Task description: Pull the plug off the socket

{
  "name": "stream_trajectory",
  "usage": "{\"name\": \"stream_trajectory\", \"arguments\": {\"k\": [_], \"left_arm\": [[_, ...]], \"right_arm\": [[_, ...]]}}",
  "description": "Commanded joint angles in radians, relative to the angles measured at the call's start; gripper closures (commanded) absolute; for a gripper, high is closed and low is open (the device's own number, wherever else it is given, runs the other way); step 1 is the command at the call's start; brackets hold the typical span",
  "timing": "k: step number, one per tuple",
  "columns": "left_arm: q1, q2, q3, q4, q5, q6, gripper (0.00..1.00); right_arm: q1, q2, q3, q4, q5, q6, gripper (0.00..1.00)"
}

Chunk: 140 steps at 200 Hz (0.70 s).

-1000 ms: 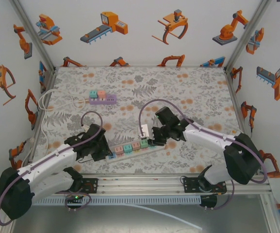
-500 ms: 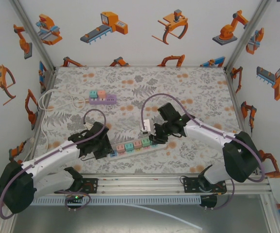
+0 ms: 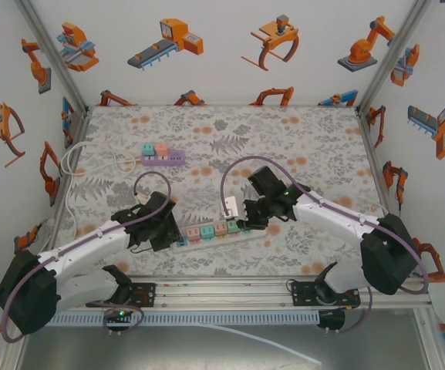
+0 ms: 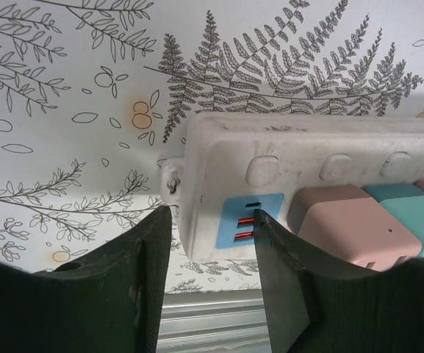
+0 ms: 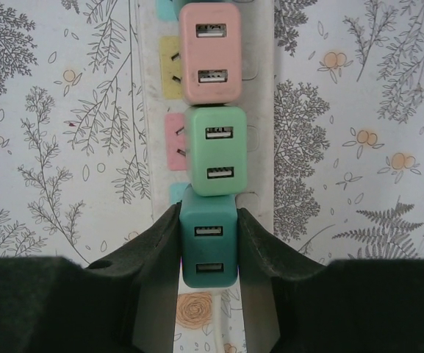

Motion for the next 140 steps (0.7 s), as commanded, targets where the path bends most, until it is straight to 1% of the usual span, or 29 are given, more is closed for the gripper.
{"name": "stream_trajectory", "arguments": {"k": [1, 19, 55, 89, 98, 117, 133, 140], "left_arm": [[-0.003, 0.098, -0.076, -0.078, -0.146, 0.013, 0.51], [-0.003, 0.103, -0.070, -0.076, -0.154, 0.017, 0.51], [-0.004, 0.096, -0.060, -0.079, -0.156, 0.033, 0.51], [-0.002, 0.035, -0.005, -0.076, -0.203, 0.165, 0.51], [0.006, 0.025, 0.015, -0.080, -0.211, 0.191, 0.51], [0.023, 0.009, 0.049, -0.066, -0.183, 0.244, 0.50], [0.027, -0.006, 0.084, -0.048, -0.152, 0.287, 0.50], [0.027, -0.016, 0.101, -0.044, -0.140, 0.302, 0.50]], "right_arm": [[0.014, -0.018, 0.061, 0.036, -0.079, 0.039, 0.96], [0.014, -0.008, 0.056, 0.013, -0.073, 0.036, 0.97], [0.009, -0.058, 0.052, 0.023, -0.076, 0.051, 0.97], [-0.030, -0.131, 0.059, 0.041, -0.078, 0.127, 0.97], [-0.036, -0.146, 0.061, 0.050, -0.062, 0.160, 0.96], [-0.052, -0.169, 0.074, 0.080, -0.052, 0.245, 0.96], [-0.061, -0.181, 0.074, 0.161, -0.041, 0.379, 0.96], [-0.063, -0.187, 0.068, 0.217, -0.019, 0.465, 0.95]]}}
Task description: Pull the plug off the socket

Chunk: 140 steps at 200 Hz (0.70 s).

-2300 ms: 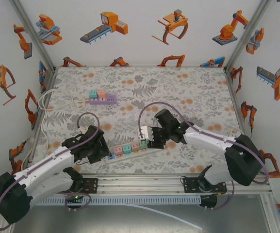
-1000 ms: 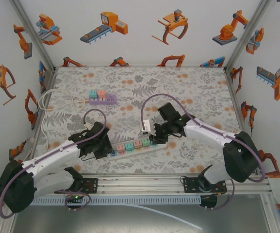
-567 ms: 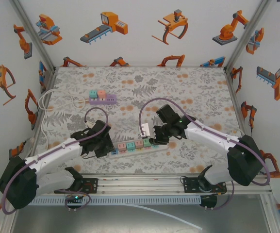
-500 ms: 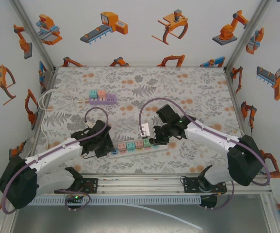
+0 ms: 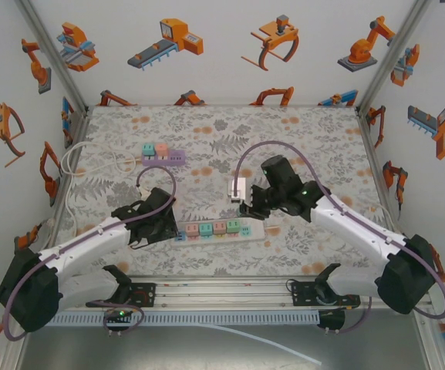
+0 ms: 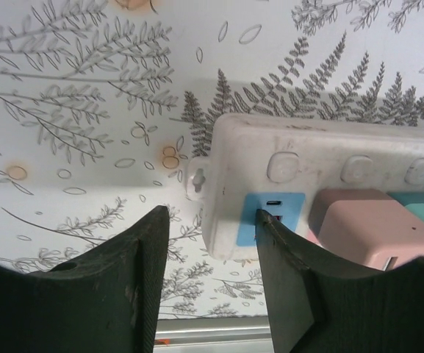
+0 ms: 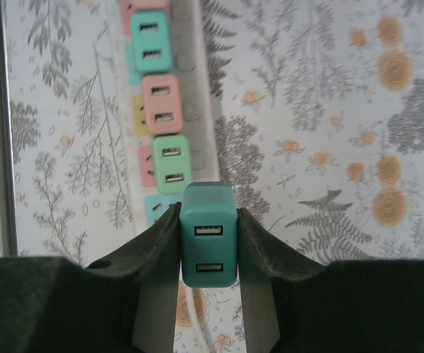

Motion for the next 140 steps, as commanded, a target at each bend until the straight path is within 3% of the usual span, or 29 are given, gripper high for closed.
{"name": "stream_trajectory", "arguments": {"k": [1, 28, 67, 101, 140], "left_arm": [[0.010, -0.024, 0.053, -0.032, -0.031, 0.119, 0.50], [0.010, -0.092, 0.110, -0.031, 0.000, 0.160, 0.48], [0.010, -0.249, 0.127, 0.059, 0.147, 0.282, 0.43], [0.002, -0.365, 0.087, 0.229, 0.389, 0.414, 0.34], [-0.012, -0.414, 0.082, 0.349, 0.529, 0.428, 0.18]], "right_arm": [[-0.015, -0.027, 0.019, 0.167, 0.015, 0.264, 0.95], [-0.021, -0.011, 0.013, 0.346, 0.132, 0.610, 0.95], [-0.064, 0.050, 0.057, 0.392, 0.308, 1.026, 0.95], [-0.145, 0.063, -0.020, 0.490, 0.349, 1.258, 0.96], [-0.265, 0.091, -0.137, 0.519, 0.422, 1.471, 0.98]]}}
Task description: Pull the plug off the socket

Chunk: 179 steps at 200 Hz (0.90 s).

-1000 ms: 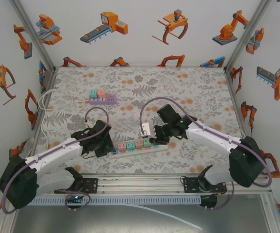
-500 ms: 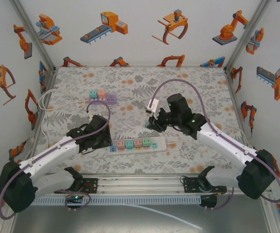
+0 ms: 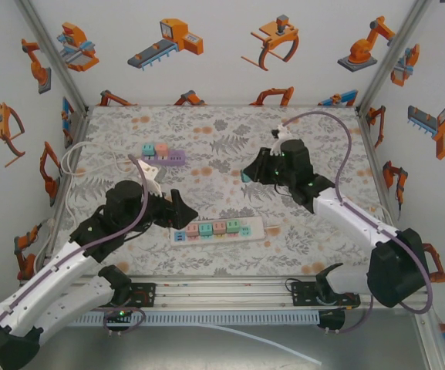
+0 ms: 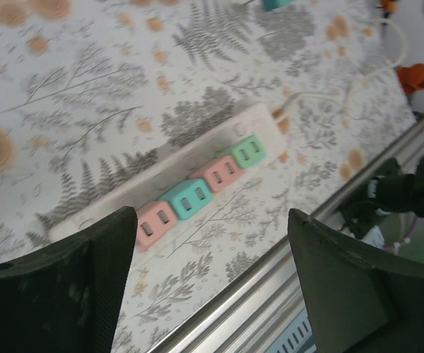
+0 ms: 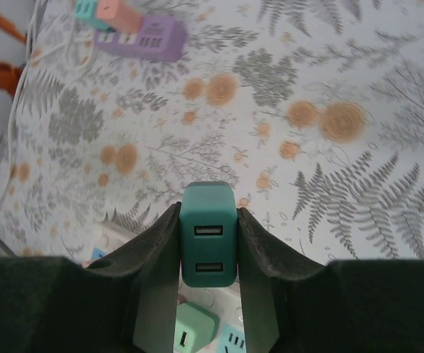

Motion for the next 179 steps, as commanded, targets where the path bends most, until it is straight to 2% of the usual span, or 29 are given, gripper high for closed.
{"name": "stream_trajectory", "arguments": {"k": [1, 22, 44, 56, 110, 179], "left_arm": [[-0.007, -0.021, -0.016, 0.131, 0.162, 0.055, 0.18], [-0.014, -0.029, -0.023, 0.205, 0.229, 0.045, 0.09], [-0.022, -0.027, -0.020, 0.218, 0.241, 0.053, 0.00], [-0.025, -0.026, -0.020, 0.217, 0.239, 0.052, 0.03], [-0.034, -0.031, -0.026, 0.203, 0.203, 0.046, 0.03], [-0.035, -0.030, -0.037, 0.212, 0.185, 0.032, 0.03]], "right_arm": [[-0.060, 0.026, -0.070, 0.063, 0.072, 0.223, 0.98], [-0.097, 0.073, -0.105, 0.113, 0.043, 0.242, 0.98], [-0.113, 0.134, -0.125, 0.153, 0.032, 0.240, 0.97], [-0.119, 0.172, -0.128, 0.175, 0.019, 0.238, 0.96], [-0.124, 0.302, -0.138, 0.269, -0.027, 0.262, 0.90], [-0.124, 0.354, -0.165, 0.250, -0.003, 0.271, 0.63]]}}
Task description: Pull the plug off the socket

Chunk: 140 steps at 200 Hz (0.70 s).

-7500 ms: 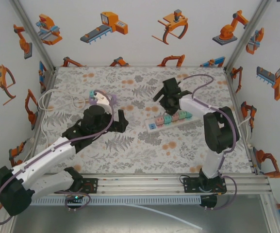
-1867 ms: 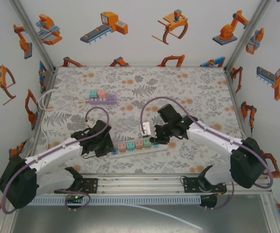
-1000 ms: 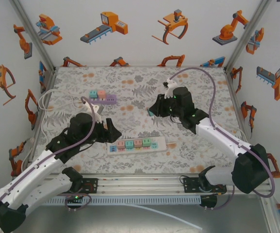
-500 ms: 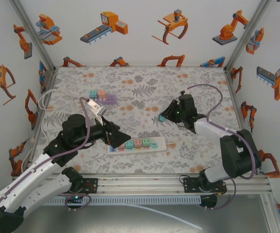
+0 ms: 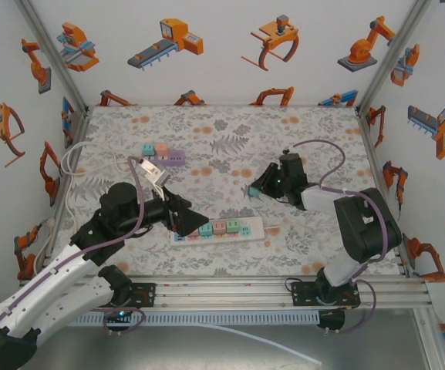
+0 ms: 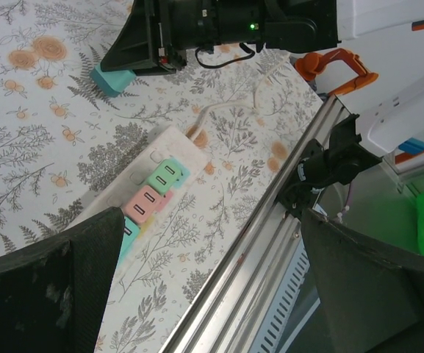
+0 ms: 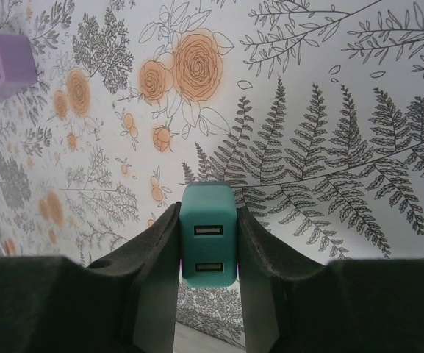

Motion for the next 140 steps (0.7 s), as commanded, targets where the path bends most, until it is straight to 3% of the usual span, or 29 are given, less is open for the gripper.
{"name": "stream_trajectory", "arguments": {"k": [1, 89, 140], "left_arm": [[-0.004, -0.006, -0.003, 0.024, -0.010, 0.005, 0.03], [-0.004, 0.005, 0.002, -0.019, -0.063, -0.007, 0.03], [-0.009, 0.014, 0.014, -0.084, -0.086, 0.009, 0.03]], "right_arm": [[-0.004, 0.018, -0.026, -0.007, 0.029, 0.012, 0.63], [-0.012, -0.049, -0.005, -0.173, 0.118, -0.053, 0.48], [-0.013, -0.203, 0.071, -0.316, 0.157, -0.260, 0.46]]}}
